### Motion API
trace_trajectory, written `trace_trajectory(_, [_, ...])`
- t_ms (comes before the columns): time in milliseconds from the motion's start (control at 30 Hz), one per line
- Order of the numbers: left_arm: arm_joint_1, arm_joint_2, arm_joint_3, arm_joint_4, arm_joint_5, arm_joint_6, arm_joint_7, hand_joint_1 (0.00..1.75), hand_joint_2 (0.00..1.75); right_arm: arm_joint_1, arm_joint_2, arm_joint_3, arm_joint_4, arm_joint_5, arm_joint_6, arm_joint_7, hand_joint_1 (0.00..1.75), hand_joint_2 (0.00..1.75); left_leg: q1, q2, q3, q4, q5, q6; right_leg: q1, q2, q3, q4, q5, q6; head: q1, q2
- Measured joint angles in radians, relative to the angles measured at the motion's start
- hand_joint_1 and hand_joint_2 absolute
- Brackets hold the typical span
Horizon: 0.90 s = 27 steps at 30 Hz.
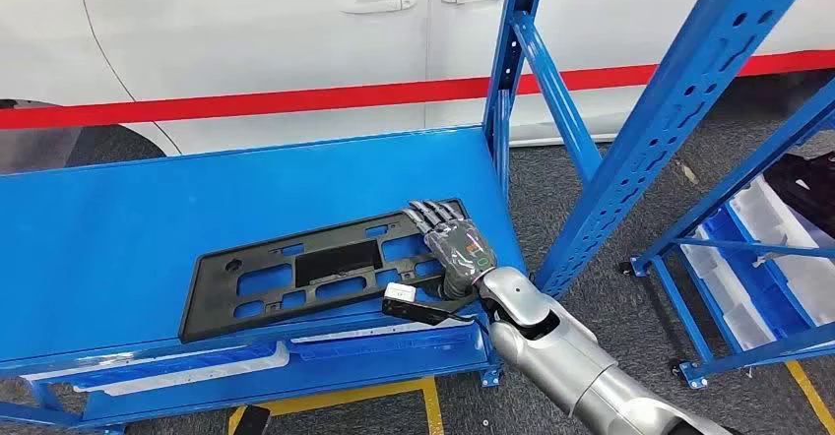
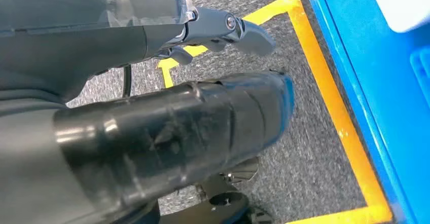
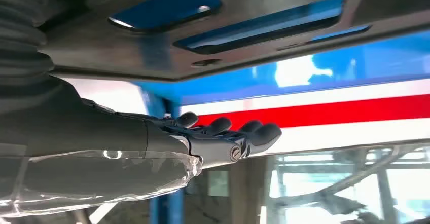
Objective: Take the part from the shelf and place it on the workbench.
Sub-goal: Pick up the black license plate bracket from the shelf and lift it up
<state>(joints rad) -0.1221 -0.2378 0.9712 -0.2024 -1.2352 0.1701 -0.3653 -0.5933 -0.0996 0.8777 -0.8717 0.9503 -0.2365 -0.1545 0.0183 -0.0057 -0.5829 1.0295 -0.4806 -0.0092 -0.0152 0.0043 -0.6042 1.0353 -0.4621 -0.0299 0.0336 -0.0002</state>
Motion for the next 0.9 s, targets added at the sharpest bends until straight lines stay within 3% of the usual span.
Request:
trace_trajectory(67, [-0.001, 0.000, 0.000, 0.000, 0.000, 0.000, 0.000, 0.00, 0.00, 0.002, 0.002, -0.005, 0.000, 0.002, 0.000, 0.001, 0.00, 1.75, 0.001, 0.000, -0.023, 0.055, -0.033, -0.003, 0.000, -0.001, 0.000, -0.001, 0.001, -0.005, 0.000, 0.000])
trace_trajectory(133, [0.000, 0.000, 0.000, 0.000, 0.000, 0.000, 0.000, 0.00, 0.00, 0.009, 0.004, -0.012, 0.000, 0.005, 0.000, 0.002, 0.00, 1.75, 0.002, 0.001, -0.081, 0.184, -0.097, -0.008, 0.003, -0.002, 0.000, -0.002, 0.001, -0.011, 0.000, 0.000])
trace_trajectory(167, [0.001, 0.000, 0.000, 0.000, 0.000, 0.000, 0.000, 0.00, 0.00, 0.013, 0.005, -0.014, 0.000, 0.006, 0.000, 0.003, 0.00, 1.75, 0.002, 0.001, -0.108, 0.243, -0.118, -0.009, 0.004, -0.002, 0.000, -0.002, 0.000, -0.012, 0.000, 0.000])
trace_trajectory(200, [0.002, 0.000, 0.000, 0.000, 0.000, 0.000, 0.000, 0.00, 0.00, 0.016, 0.005, -0.016, 0.000, 0.006, 0.000, 0.003, 0.00, 1.75, 0.002, 0.001, -0.121, 0.271, -0.120, -0.009, 0.006, -0.002, 0.001, -0.001, 0.000, -0.012, 0.000, 0.000])
trace_trajectory(233, [0.003, 0.000, 0.000, 0.000, 0.000, 0.000, 0.000, 0.00, 0.00, 0.017, 0.006, -0.017, 0.000, 0.006, 0.000, 0.004, 0.00, 1.75, 0.002, 0.001, -0.116, 0.260, -0.102, -0.006, 0.007, -0.001, 0.002, -0.001, 0.000, -0.012, 0.000, 0.000])
trace_trajectory(267, [0.003, 0.000, 0.000, 0.000, 0.000, 0.000, 0.000, 0.00, 0.00, 0.018, 0.006, -0.019, 0.000, 0.006, 0.000, 0.004, 0.00, 1.75, 0.001, 0.001, -0.092, 0.209, -0.067, -0.002, 0.009, 0.000, 0.004, -0.001, -0.001, -0.012, 0.000, 0.000])
trace_trajectory(333, [0.002, 0.000, 0.000, 0.000, 0.000, 0.000, 0.000, 0.00, 0.00, 0.018, 0.008, -0.021, 0.000, 0.006, 0.000, 0.005, 0.00, 1.75, -0.003, 0.001, -0.023, 0.066, -0.004, 0.011, 0.012, 0.001, 0.007, 0.000, -0.002, -0.010, 0.000, 0.000])
trace_trajectory(400, [0.000, 0.001, 0.000, 0.000, 0.000, 0.000, 0.000, 0.00, 0.00, 0.019, 0.009, -0.023, 0.000, 0.006, 0.000, 0.006, 0.00, 1.75, -0.008, 0.000, 0.011, -0.008, 0.014, 0.020, 0.014, 0.002, 0.004, 0.001, -0.001, -0.004, 0.000, 0.000])
trace_trajectory(467, [0.001, 0.001, 0.000, 0.000, 0.000, 0.000, 0.000, 0.00, 0.00, 0.020, 0.010, -0.024, 0.000, 0.006, 0.000, 0.006, 0.00, 1.75, -0.011, 0.000, 0.013, -0.018, 0.015, 0.025, 0.013, 0.003, 0.001, -0.001, 0.002, 0.007, 0.000, 0.000])
trace_trajectory(533, [0.002, 0.001, 0.000, 0.000, 0.000, 0.000, 0.000, 0.00, 0.00, 0.021, 0.010, -0.027, 0.000, 0.006, 0.000, 0.006, 0.00, 1.75, -0.006, 0.002, 0.017, -0.029, 0.023, 0.035, 0.012, 0.002, -0.003, 0.013, -0.012, 0.018, 0.000, 0.000])
trace_trajectory(600, [0.001, 0.000, 0.000, 0.000, 0.000, 0.000, 0.000, 0.00, 0.00, 0.023, 0.010, -0.031, 0.000, 0.006, 0.000, 0.006, 0.00, 1.75, -0.002, 0.005, 0.019, -0.037, 0.029, 0.043, 0.009, 0.001, -0.041, 0.099, -0.067, 0.027, 0.000, 0.000])
trace_trajectory(667, [0.001, 0.000, 0.000, 0.000, 0.000, 0.000, 0.000, 0.00, 0.00, 0.028, 0.010, -0.033, 0.000, 0.006, 0.000, 0.006, 0.00, 1.75, -0.002, 0.005, 0.017, -0.036, 0.029, 0.046, 0.006, 0.001, -0.103, 0.231, -0.125, 0.033, 0.000, 0.000])
trace_trajectory(700, [0.001, 0.000, 0.000, 0.000, 0.000, 0.000, 0.000, 0.00, 0.00, 0.031, 0.010, -0.033, 0.000, 0.006, 0.000, 0.006, 0.00, 1.75, -0.002, 0.005, 0.017, -0.034, 0.029, 0.046, 0.004, 0.001, -0.122, 0.270, -0.132, 0.036, 0.000, 0.000])
trace_trajectory(733, [0.002, 0.000, 0.000, 0.000, 0.000, 0.000, 0.000, 0.00, 0.00, 0.033, 0.010, -0.034, 0.000, 0.006, 0.000, 0.006, 0.00, 1.75, -0.002, 0.005, 0.017, -0.033, 0.028, 0.045, 0.002, 0.000, -0.123, 0.272, -0.120, 0.038, 0.000, 0.000])
trace_trajectory(800, [0.002, 0.000, 0.000, 0.000, 0.000, 0.000, 0.000, 0.00, 0.00, 0.033, 0.010, -0.036, 0.000, 0.012, 0.000, 0.007, 0.03, 1.75, -0.001, 0.003, 0.019, -0.027, 0.023, 0.041, -0.003, -0.001, -0.067, 0.159, -0.051, 0.038, 0.000, 0.000])
trace_trajectory(833, [0.001, 0.000, 0.000, 0.000, 0.000, 0.000, 0.000, 0.00, 0.00, 0.033, 0.010, -0.038, 0.000, 0.020, 0.000, 0.009, 0.34, 1.75, -0.002, 0.003, 0.018, -0.023, 0.019, 0.037, -0.003, -0.002, -0.034, 0.092, -0.026, 0.037, 0.000, 0.000])
trace_trajectory(900, [0.000, -0.001, -0.001, 0.000, 0.000, 0.000, 0.001, 0.00, 0.00, 0.034, 0.011, -0.045, 0.000, 0.046, -0.003, 0.013, 1.21, 1.75, -0.004, 0.002, 0.015, -0.016, 0.014, 0.027, 0.001, -0.001, 0.002, 0.014, -0.008, 0.031, 0.000, 0.000])
